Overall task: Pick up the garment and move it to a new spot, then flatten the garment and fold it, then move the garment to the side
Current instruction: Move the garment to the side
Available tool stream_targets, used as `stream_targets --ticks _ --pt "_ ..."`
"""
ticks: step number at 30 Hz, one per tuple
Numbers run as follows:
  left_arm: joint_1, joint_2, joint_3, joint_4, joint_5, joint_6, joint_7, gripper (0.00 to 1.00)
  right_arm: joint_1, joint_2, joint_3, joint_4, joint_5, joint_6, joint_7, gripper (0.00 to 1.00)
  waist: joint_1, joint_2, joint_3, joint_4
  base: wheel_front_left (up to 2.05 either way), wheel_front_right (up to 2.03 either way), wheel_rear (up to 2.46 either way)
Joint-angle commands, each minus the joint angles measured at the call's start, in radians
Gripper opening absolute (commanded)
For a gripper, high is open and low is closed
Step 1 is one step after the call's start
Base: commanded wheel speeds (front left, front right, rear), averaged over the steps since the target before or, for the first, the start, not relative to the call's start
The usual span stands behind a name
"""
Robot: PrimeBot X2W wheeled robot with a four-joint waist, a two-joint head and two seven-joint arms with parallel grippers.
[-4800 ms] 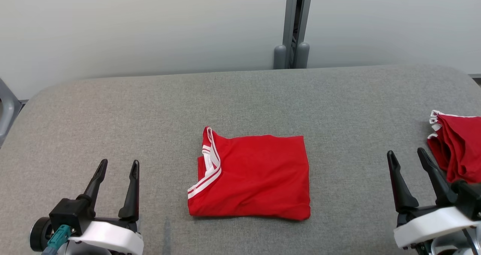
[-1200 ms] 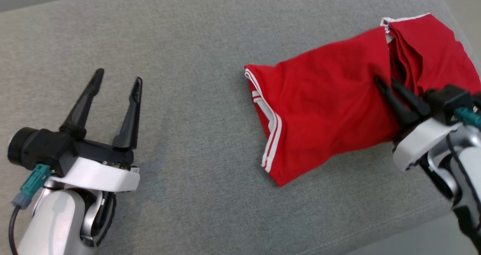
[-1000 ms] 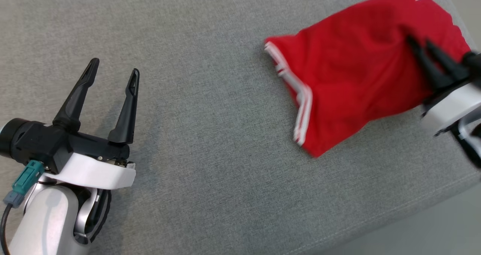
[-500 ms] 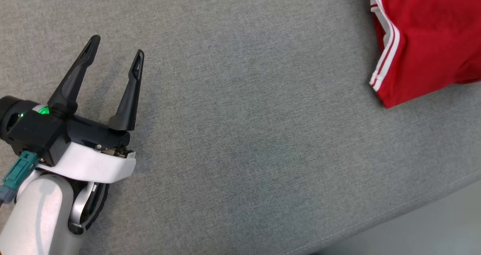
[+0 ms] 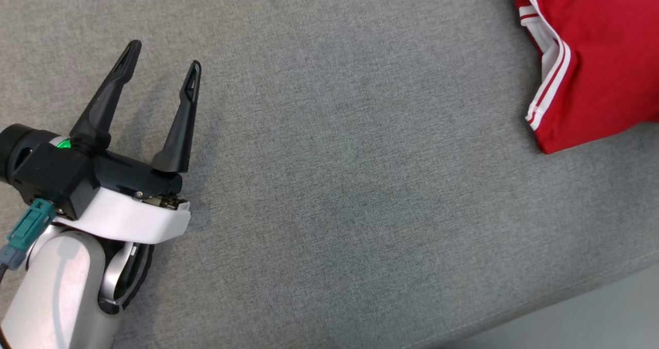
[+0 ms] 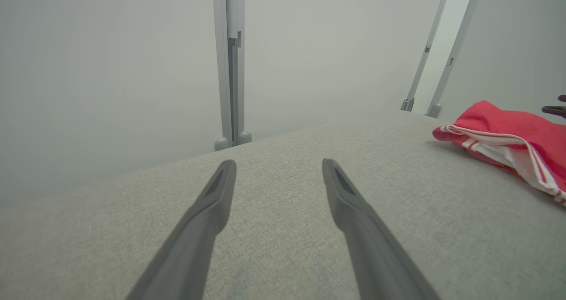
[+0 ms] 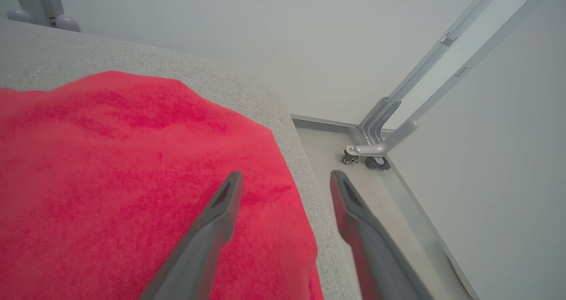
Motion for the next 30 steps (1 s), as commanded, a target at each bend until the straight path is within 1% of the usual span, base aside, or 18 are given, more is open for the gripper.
stream_targets --ticks 1,5,9,14,18,22,25,26,30 --pt "0.002 0.001 0.0 0.007 -0.005 0.004 -0.009 1.0 -0.001 0.008 -0.012 0.007 0.006 -0.001 -0.019 1.0 0.0 0.0 -0.019 -0.001 0.0 0.0 0.0" --pt "0.027 -0.012 -0.002 0.036 -0.016 0.011 -0.025 1.0 0.036 0.056 -0.057 -0.002 0.029 -0.001 -0.069 1.0 0.0 0.0 -0.08 0.0 0.0 0.0 0.0" --pt "0.062 -0.027 0.015 0.059 -0.034 0.033 -0.044 1.0 0.096 0.105 -0.094 -0.072 0.029 -0.001 -0.091 1.0 0.0 0.0 -0.147 0.005 0.0 0.0 0.0" --pt "0.115 -0.038 0.022 0.081 -0.053 0.053 -0.053 1.0 0.198 0.171 -0.14 -0.192 0.019 -0.001 -0.098 1.0 0.0 0.0 -0.223 0.027 0.0 0.0 0.0" --pt "0.147 -0.054 0.019 0.1 -0.063 0.067 -0.061 1.0 0.291 0.222 -0.185 -0.304 0.006 -0.001 -0.098 1.0 0.0 0.0 -0.273 0.071 0.0 0.0 0.0" --pt "0.173 -0.073 0.014 0.13 -0.079 0.075 -0.074 1.0 0.381 0.268 -0.21 -0.421 -0.011 -0.001 -0.07 1.0 0.0 0.0 -0.314 0.131 0.0 0.0 0.0" --pt "0.192 -0.081 0.02 0.151 -0.092 0.081 -0.083 1.0 0.437 0.301 -0.208 -0.509 -0.025 -0.001 -0.039 1.0 0.0 0.0 -0.34 0.165 0.0 0.0 0.0" --pt "0.192 -0.081 0.02 0.151 -0.092 0.081 -0.083 1.0 0.437 0.301 -0.208 -0.509 -0.025 -0.001 -0.039 1.0 0.0 0.0 -0.34 0.165 0.0 0.0 0.0" --pt "0.22 -0.09 0.016 0.175 -0.099 0.086 -0.095 1.0 0.51 0.332 -0.193 -0.601 -0.041 -0.001 0.007 1.0 0.0 0.0 -0.378 0.211 0.0 0.0 0.0"
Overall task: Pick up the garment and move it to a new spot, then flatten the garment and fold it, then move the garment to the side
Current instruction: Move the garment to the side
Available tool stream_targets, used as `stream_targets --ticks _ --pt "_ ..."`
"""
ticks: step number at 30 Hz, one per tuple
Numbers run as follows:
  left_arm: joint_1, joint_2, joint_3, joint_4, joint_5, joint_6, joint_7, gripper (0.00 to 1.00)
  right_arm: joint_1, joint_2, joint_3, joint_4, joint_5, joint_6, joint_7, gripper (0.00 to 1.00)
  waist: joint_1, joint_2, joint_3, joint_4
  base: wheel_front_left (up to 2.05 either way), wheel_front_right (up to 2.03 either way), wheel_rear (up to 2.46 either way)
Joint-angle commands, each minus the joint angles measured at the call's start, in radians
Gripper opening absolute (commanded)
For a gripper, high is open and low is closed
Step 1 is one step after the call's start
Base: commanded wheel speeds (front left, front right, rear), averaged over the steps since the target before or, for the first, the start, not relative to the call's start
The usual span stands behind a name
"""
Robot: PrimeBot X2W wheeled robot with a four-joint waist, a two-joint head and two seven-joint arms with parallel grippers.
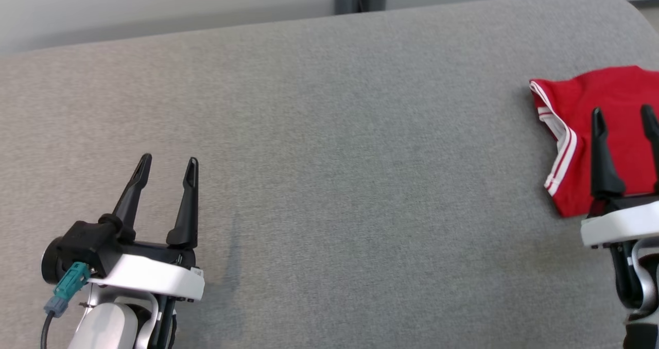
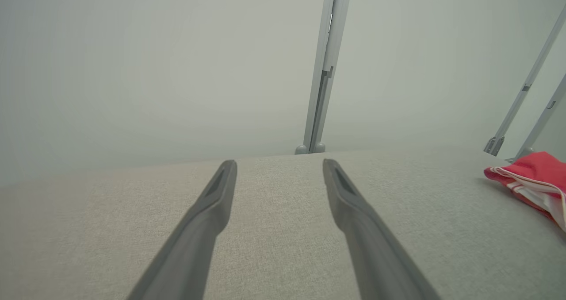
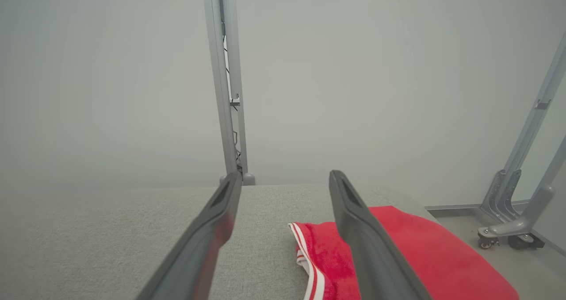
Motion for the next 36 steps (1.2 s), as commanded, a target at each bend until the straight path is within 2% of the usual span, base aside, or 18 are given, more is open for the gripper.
stream_targets --ticks 1,8,13,26,36 --pt "0.012 -0.003 0.002 0.007 -0.009 0.005 -0.006 1.0 0.029 0.005 0.005 -0.026 -0.005 -0.001 0.016 1.0 0.0 0.0 -0.045 0.046 0.0 0.0 0.0" --pt "0.041 -0.003 0.004 0.047 -0.016 0.011 -0.019 1.0 0.13 0.037 0.06 -0.114 -0.018 -0.001 0.079 1.0 0.0 0.0 -0.109 0.103 0.0 0.0 0.0" --pt "0.077 -0.002 0.008 0.065 -0.025 0.02 -0.026 1.0 0.197 0.061 0.097 -0.143 -0.02 -0.001 0.104 1.0 0.0 0.0 -0.16 0.118 0.0 0.0 0.0" --pt "0.141 0.013 -0.005 0.079 -0.035 0.023 -0.008 1.0 0.333 0.085 0.086 -0.192 -0.013 -0.001 0.128 1.0 0.0 0.0 -0.253 0.11 0.0 0.0 0.0" --pt "0.161 0.021 -0.001 0.095 -0.055 0.019 -0.012 1.0 0.407 0.1 0.056 -0.252 -0.011 -0.001 0.115 1.0 0.0 0.0 -0.273 0.1 0.0 0.0 0.0"
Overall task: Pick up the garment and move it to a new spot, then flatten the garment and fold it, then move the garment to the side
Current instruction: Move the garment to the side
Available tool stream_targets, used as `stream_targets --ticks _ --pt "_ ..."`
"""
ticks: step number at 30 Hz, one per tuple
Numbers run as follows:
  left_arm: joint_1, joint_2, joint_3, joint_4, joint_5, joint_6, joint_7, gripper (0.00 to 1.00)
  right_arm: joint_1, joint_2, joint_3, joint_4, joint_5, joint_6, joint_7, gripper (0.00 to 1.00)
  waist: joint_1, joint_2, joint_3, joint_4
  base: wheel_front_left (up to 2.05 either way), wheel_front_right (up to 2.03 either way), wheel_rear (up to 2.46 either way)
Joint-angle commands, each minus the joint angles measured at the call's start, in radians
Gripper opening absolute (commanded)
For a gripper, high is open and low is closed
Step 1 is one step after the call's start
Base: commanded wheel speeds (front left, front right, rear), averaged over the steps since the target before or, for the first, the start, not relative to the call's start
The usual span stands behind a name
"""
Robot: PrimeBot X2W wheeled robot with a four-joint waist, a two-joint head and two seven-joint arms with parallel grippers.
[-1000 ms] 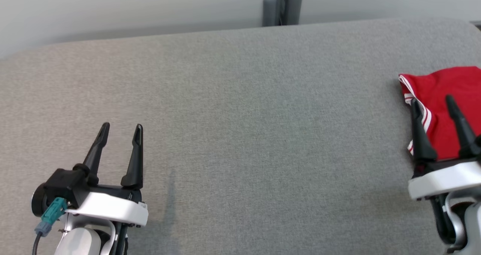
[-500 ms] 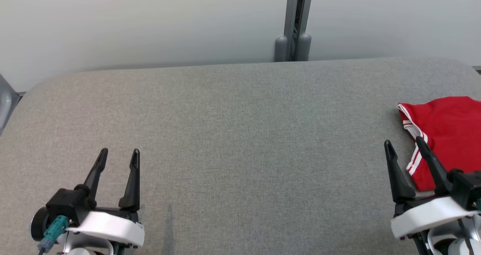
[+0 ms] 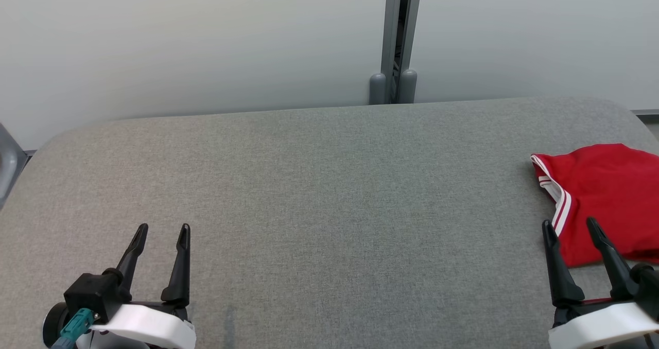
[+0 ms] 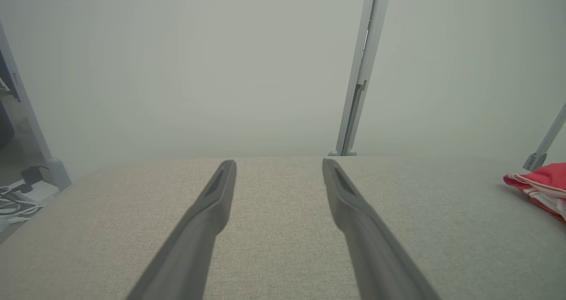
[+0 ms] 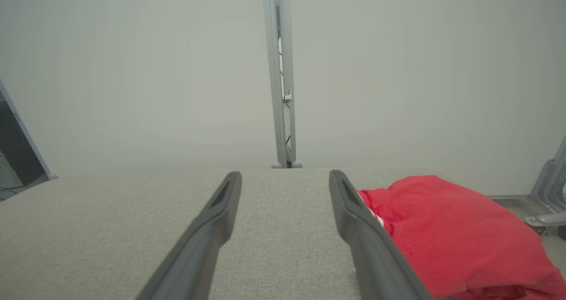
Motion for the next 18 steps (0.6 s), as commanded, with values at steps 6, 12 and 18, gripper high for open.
stream_targets --ticks 6,12,18 --pt "0.008 0.009 0.0 0.006 -0.008 0.001 -0.002 1.0 0.027 0.008 -0.013 -0.02 0.0 -0.001 -0.001 1.0 0.0 0.0 0.0 -0.005 0.0 0.0 0.0" --pt "-0.004 0.012 -0.002 0.012 -0.011 0.002 0.0 1.0 0.025 0.013 -0.015 -0.024 -0.004 -0.001 0.007 1.0 0.0 0.0 0.002 -0.006 0.0 0.0 0.0" --pt "-0.007 0.014 -0.006 0.016 -0.015 0.003 -0.001 1.0 0.018 0.014 -0.014 -0.018 -0.005 -0.001 0.005 1.0 0.0 0.0 0.004 -0.008 0.0 0.0 0.0"
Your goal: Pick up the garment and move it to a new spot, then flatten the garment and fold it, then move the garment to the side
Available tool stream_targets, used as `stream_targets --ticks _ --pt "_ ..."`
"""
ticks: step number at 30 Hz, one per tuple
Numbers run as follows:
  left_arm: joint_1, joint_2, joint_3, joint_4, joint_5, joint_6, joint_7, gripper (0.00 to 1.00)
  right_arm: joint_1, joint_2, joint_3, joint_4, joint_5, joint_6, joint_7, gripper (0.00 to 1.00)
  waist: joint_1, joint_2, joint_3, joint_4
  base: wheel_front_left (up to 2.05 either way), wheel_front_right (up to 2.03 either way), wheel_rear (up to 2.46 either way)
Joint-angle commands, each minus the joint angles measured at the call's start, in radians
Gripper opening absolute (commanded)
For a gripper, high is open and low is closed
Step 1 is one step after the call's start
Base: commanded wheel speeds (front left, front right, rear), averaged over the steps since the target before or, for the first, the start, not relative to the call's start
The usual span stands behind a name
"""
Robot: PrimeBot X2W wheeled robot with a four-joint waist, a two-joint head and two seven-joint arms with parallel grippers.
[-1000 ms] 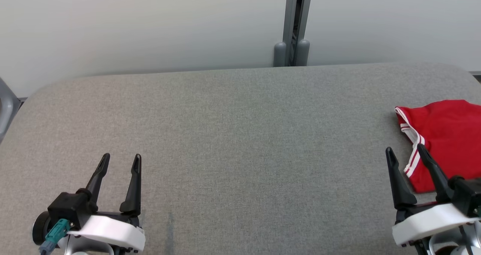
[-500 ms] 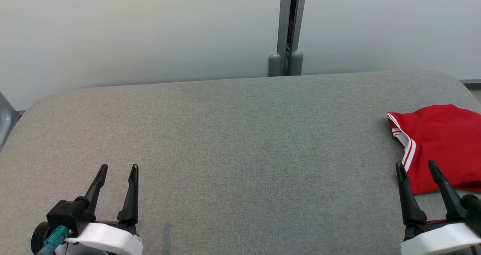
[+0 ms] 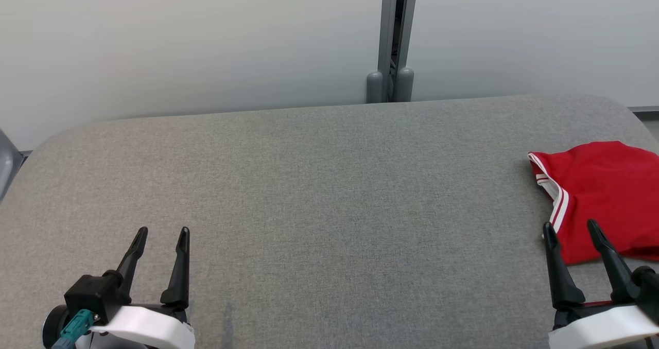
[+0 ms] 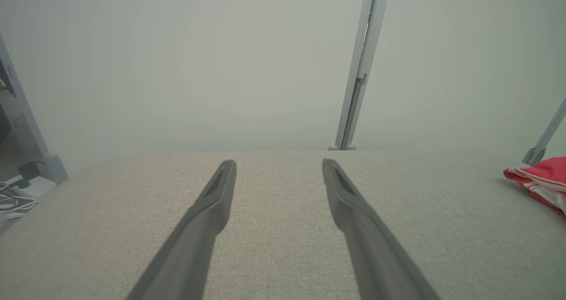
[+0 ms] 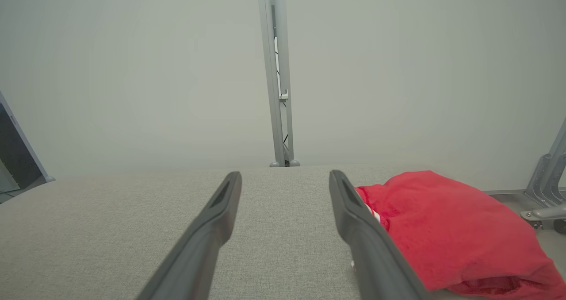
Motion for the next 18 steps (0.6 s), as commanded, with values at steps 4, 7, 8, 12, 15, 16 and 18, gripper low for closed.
stream_targets --ticks 4,7,8,12,15,16,18 --pt "-0.011 0.009 -0.003 0.002 -0.006 0.004 0.003 1.0 -0.003 0.0 -0.003 0.005 -0.004 -0.001 0.001 1.0 0.0 0.0 0.002 0.0 0.0 0.0 0.0" --pt "-0.013 0.011 -0.005 0.002 -0.007 0.004 0.003 1.0 -0.006 0.0 -0.002 0.009 -0.001 -0.001 -0.003 1.0 0.0 0.0 0.003 0.001 0.0 0.0 0.0" --pt "-0.013 0.012 -0.005 0.002 -0.008 0.005 0.003 1.0 -0.006 0.001 0.0 0.01 -0.001 -0.001 -0.003 1.0 0.0 0.0 0.003 0.0 0.0 0.0 0.0" --pt "-0.015 0.014 -0.006 0.001 -0.01 0.009 0.004 1.0 -0.01 0.001 0.003 0.011 0.005 -0.001 -0.006 1.0 0.0 0.0 0.005 -0.001 0.0 0.0 0.0" --pt "-0.017 0.015 -0.007 0.001 -0.007 0.01 0.003 1.0 -0.014 0.001 0.004 0.013 0.01 -0.001 -0.009 1.0 0.0 0.0 0.006 -0.001 0.0 0.0 0.0" --pt "-0.018 0.016 -0.007 0.0 -0.008 0.011 0.003 1.0 -0.014 0.001 0.003 0.013 0.011 -0.001 -0.01 1.0 0.0 0.0 0.007 -0.001 0.0 0.0 0.0" --pt "-0.019 0.017 -0.008 -0.001 -0.008 0.012 0.002 1.0 -0.015 0.001 0.004 0.014 0.013 -0.001 -0.009 1.0 0.0 0.0 0.008 -0.001 0.0 0.0 0.0"
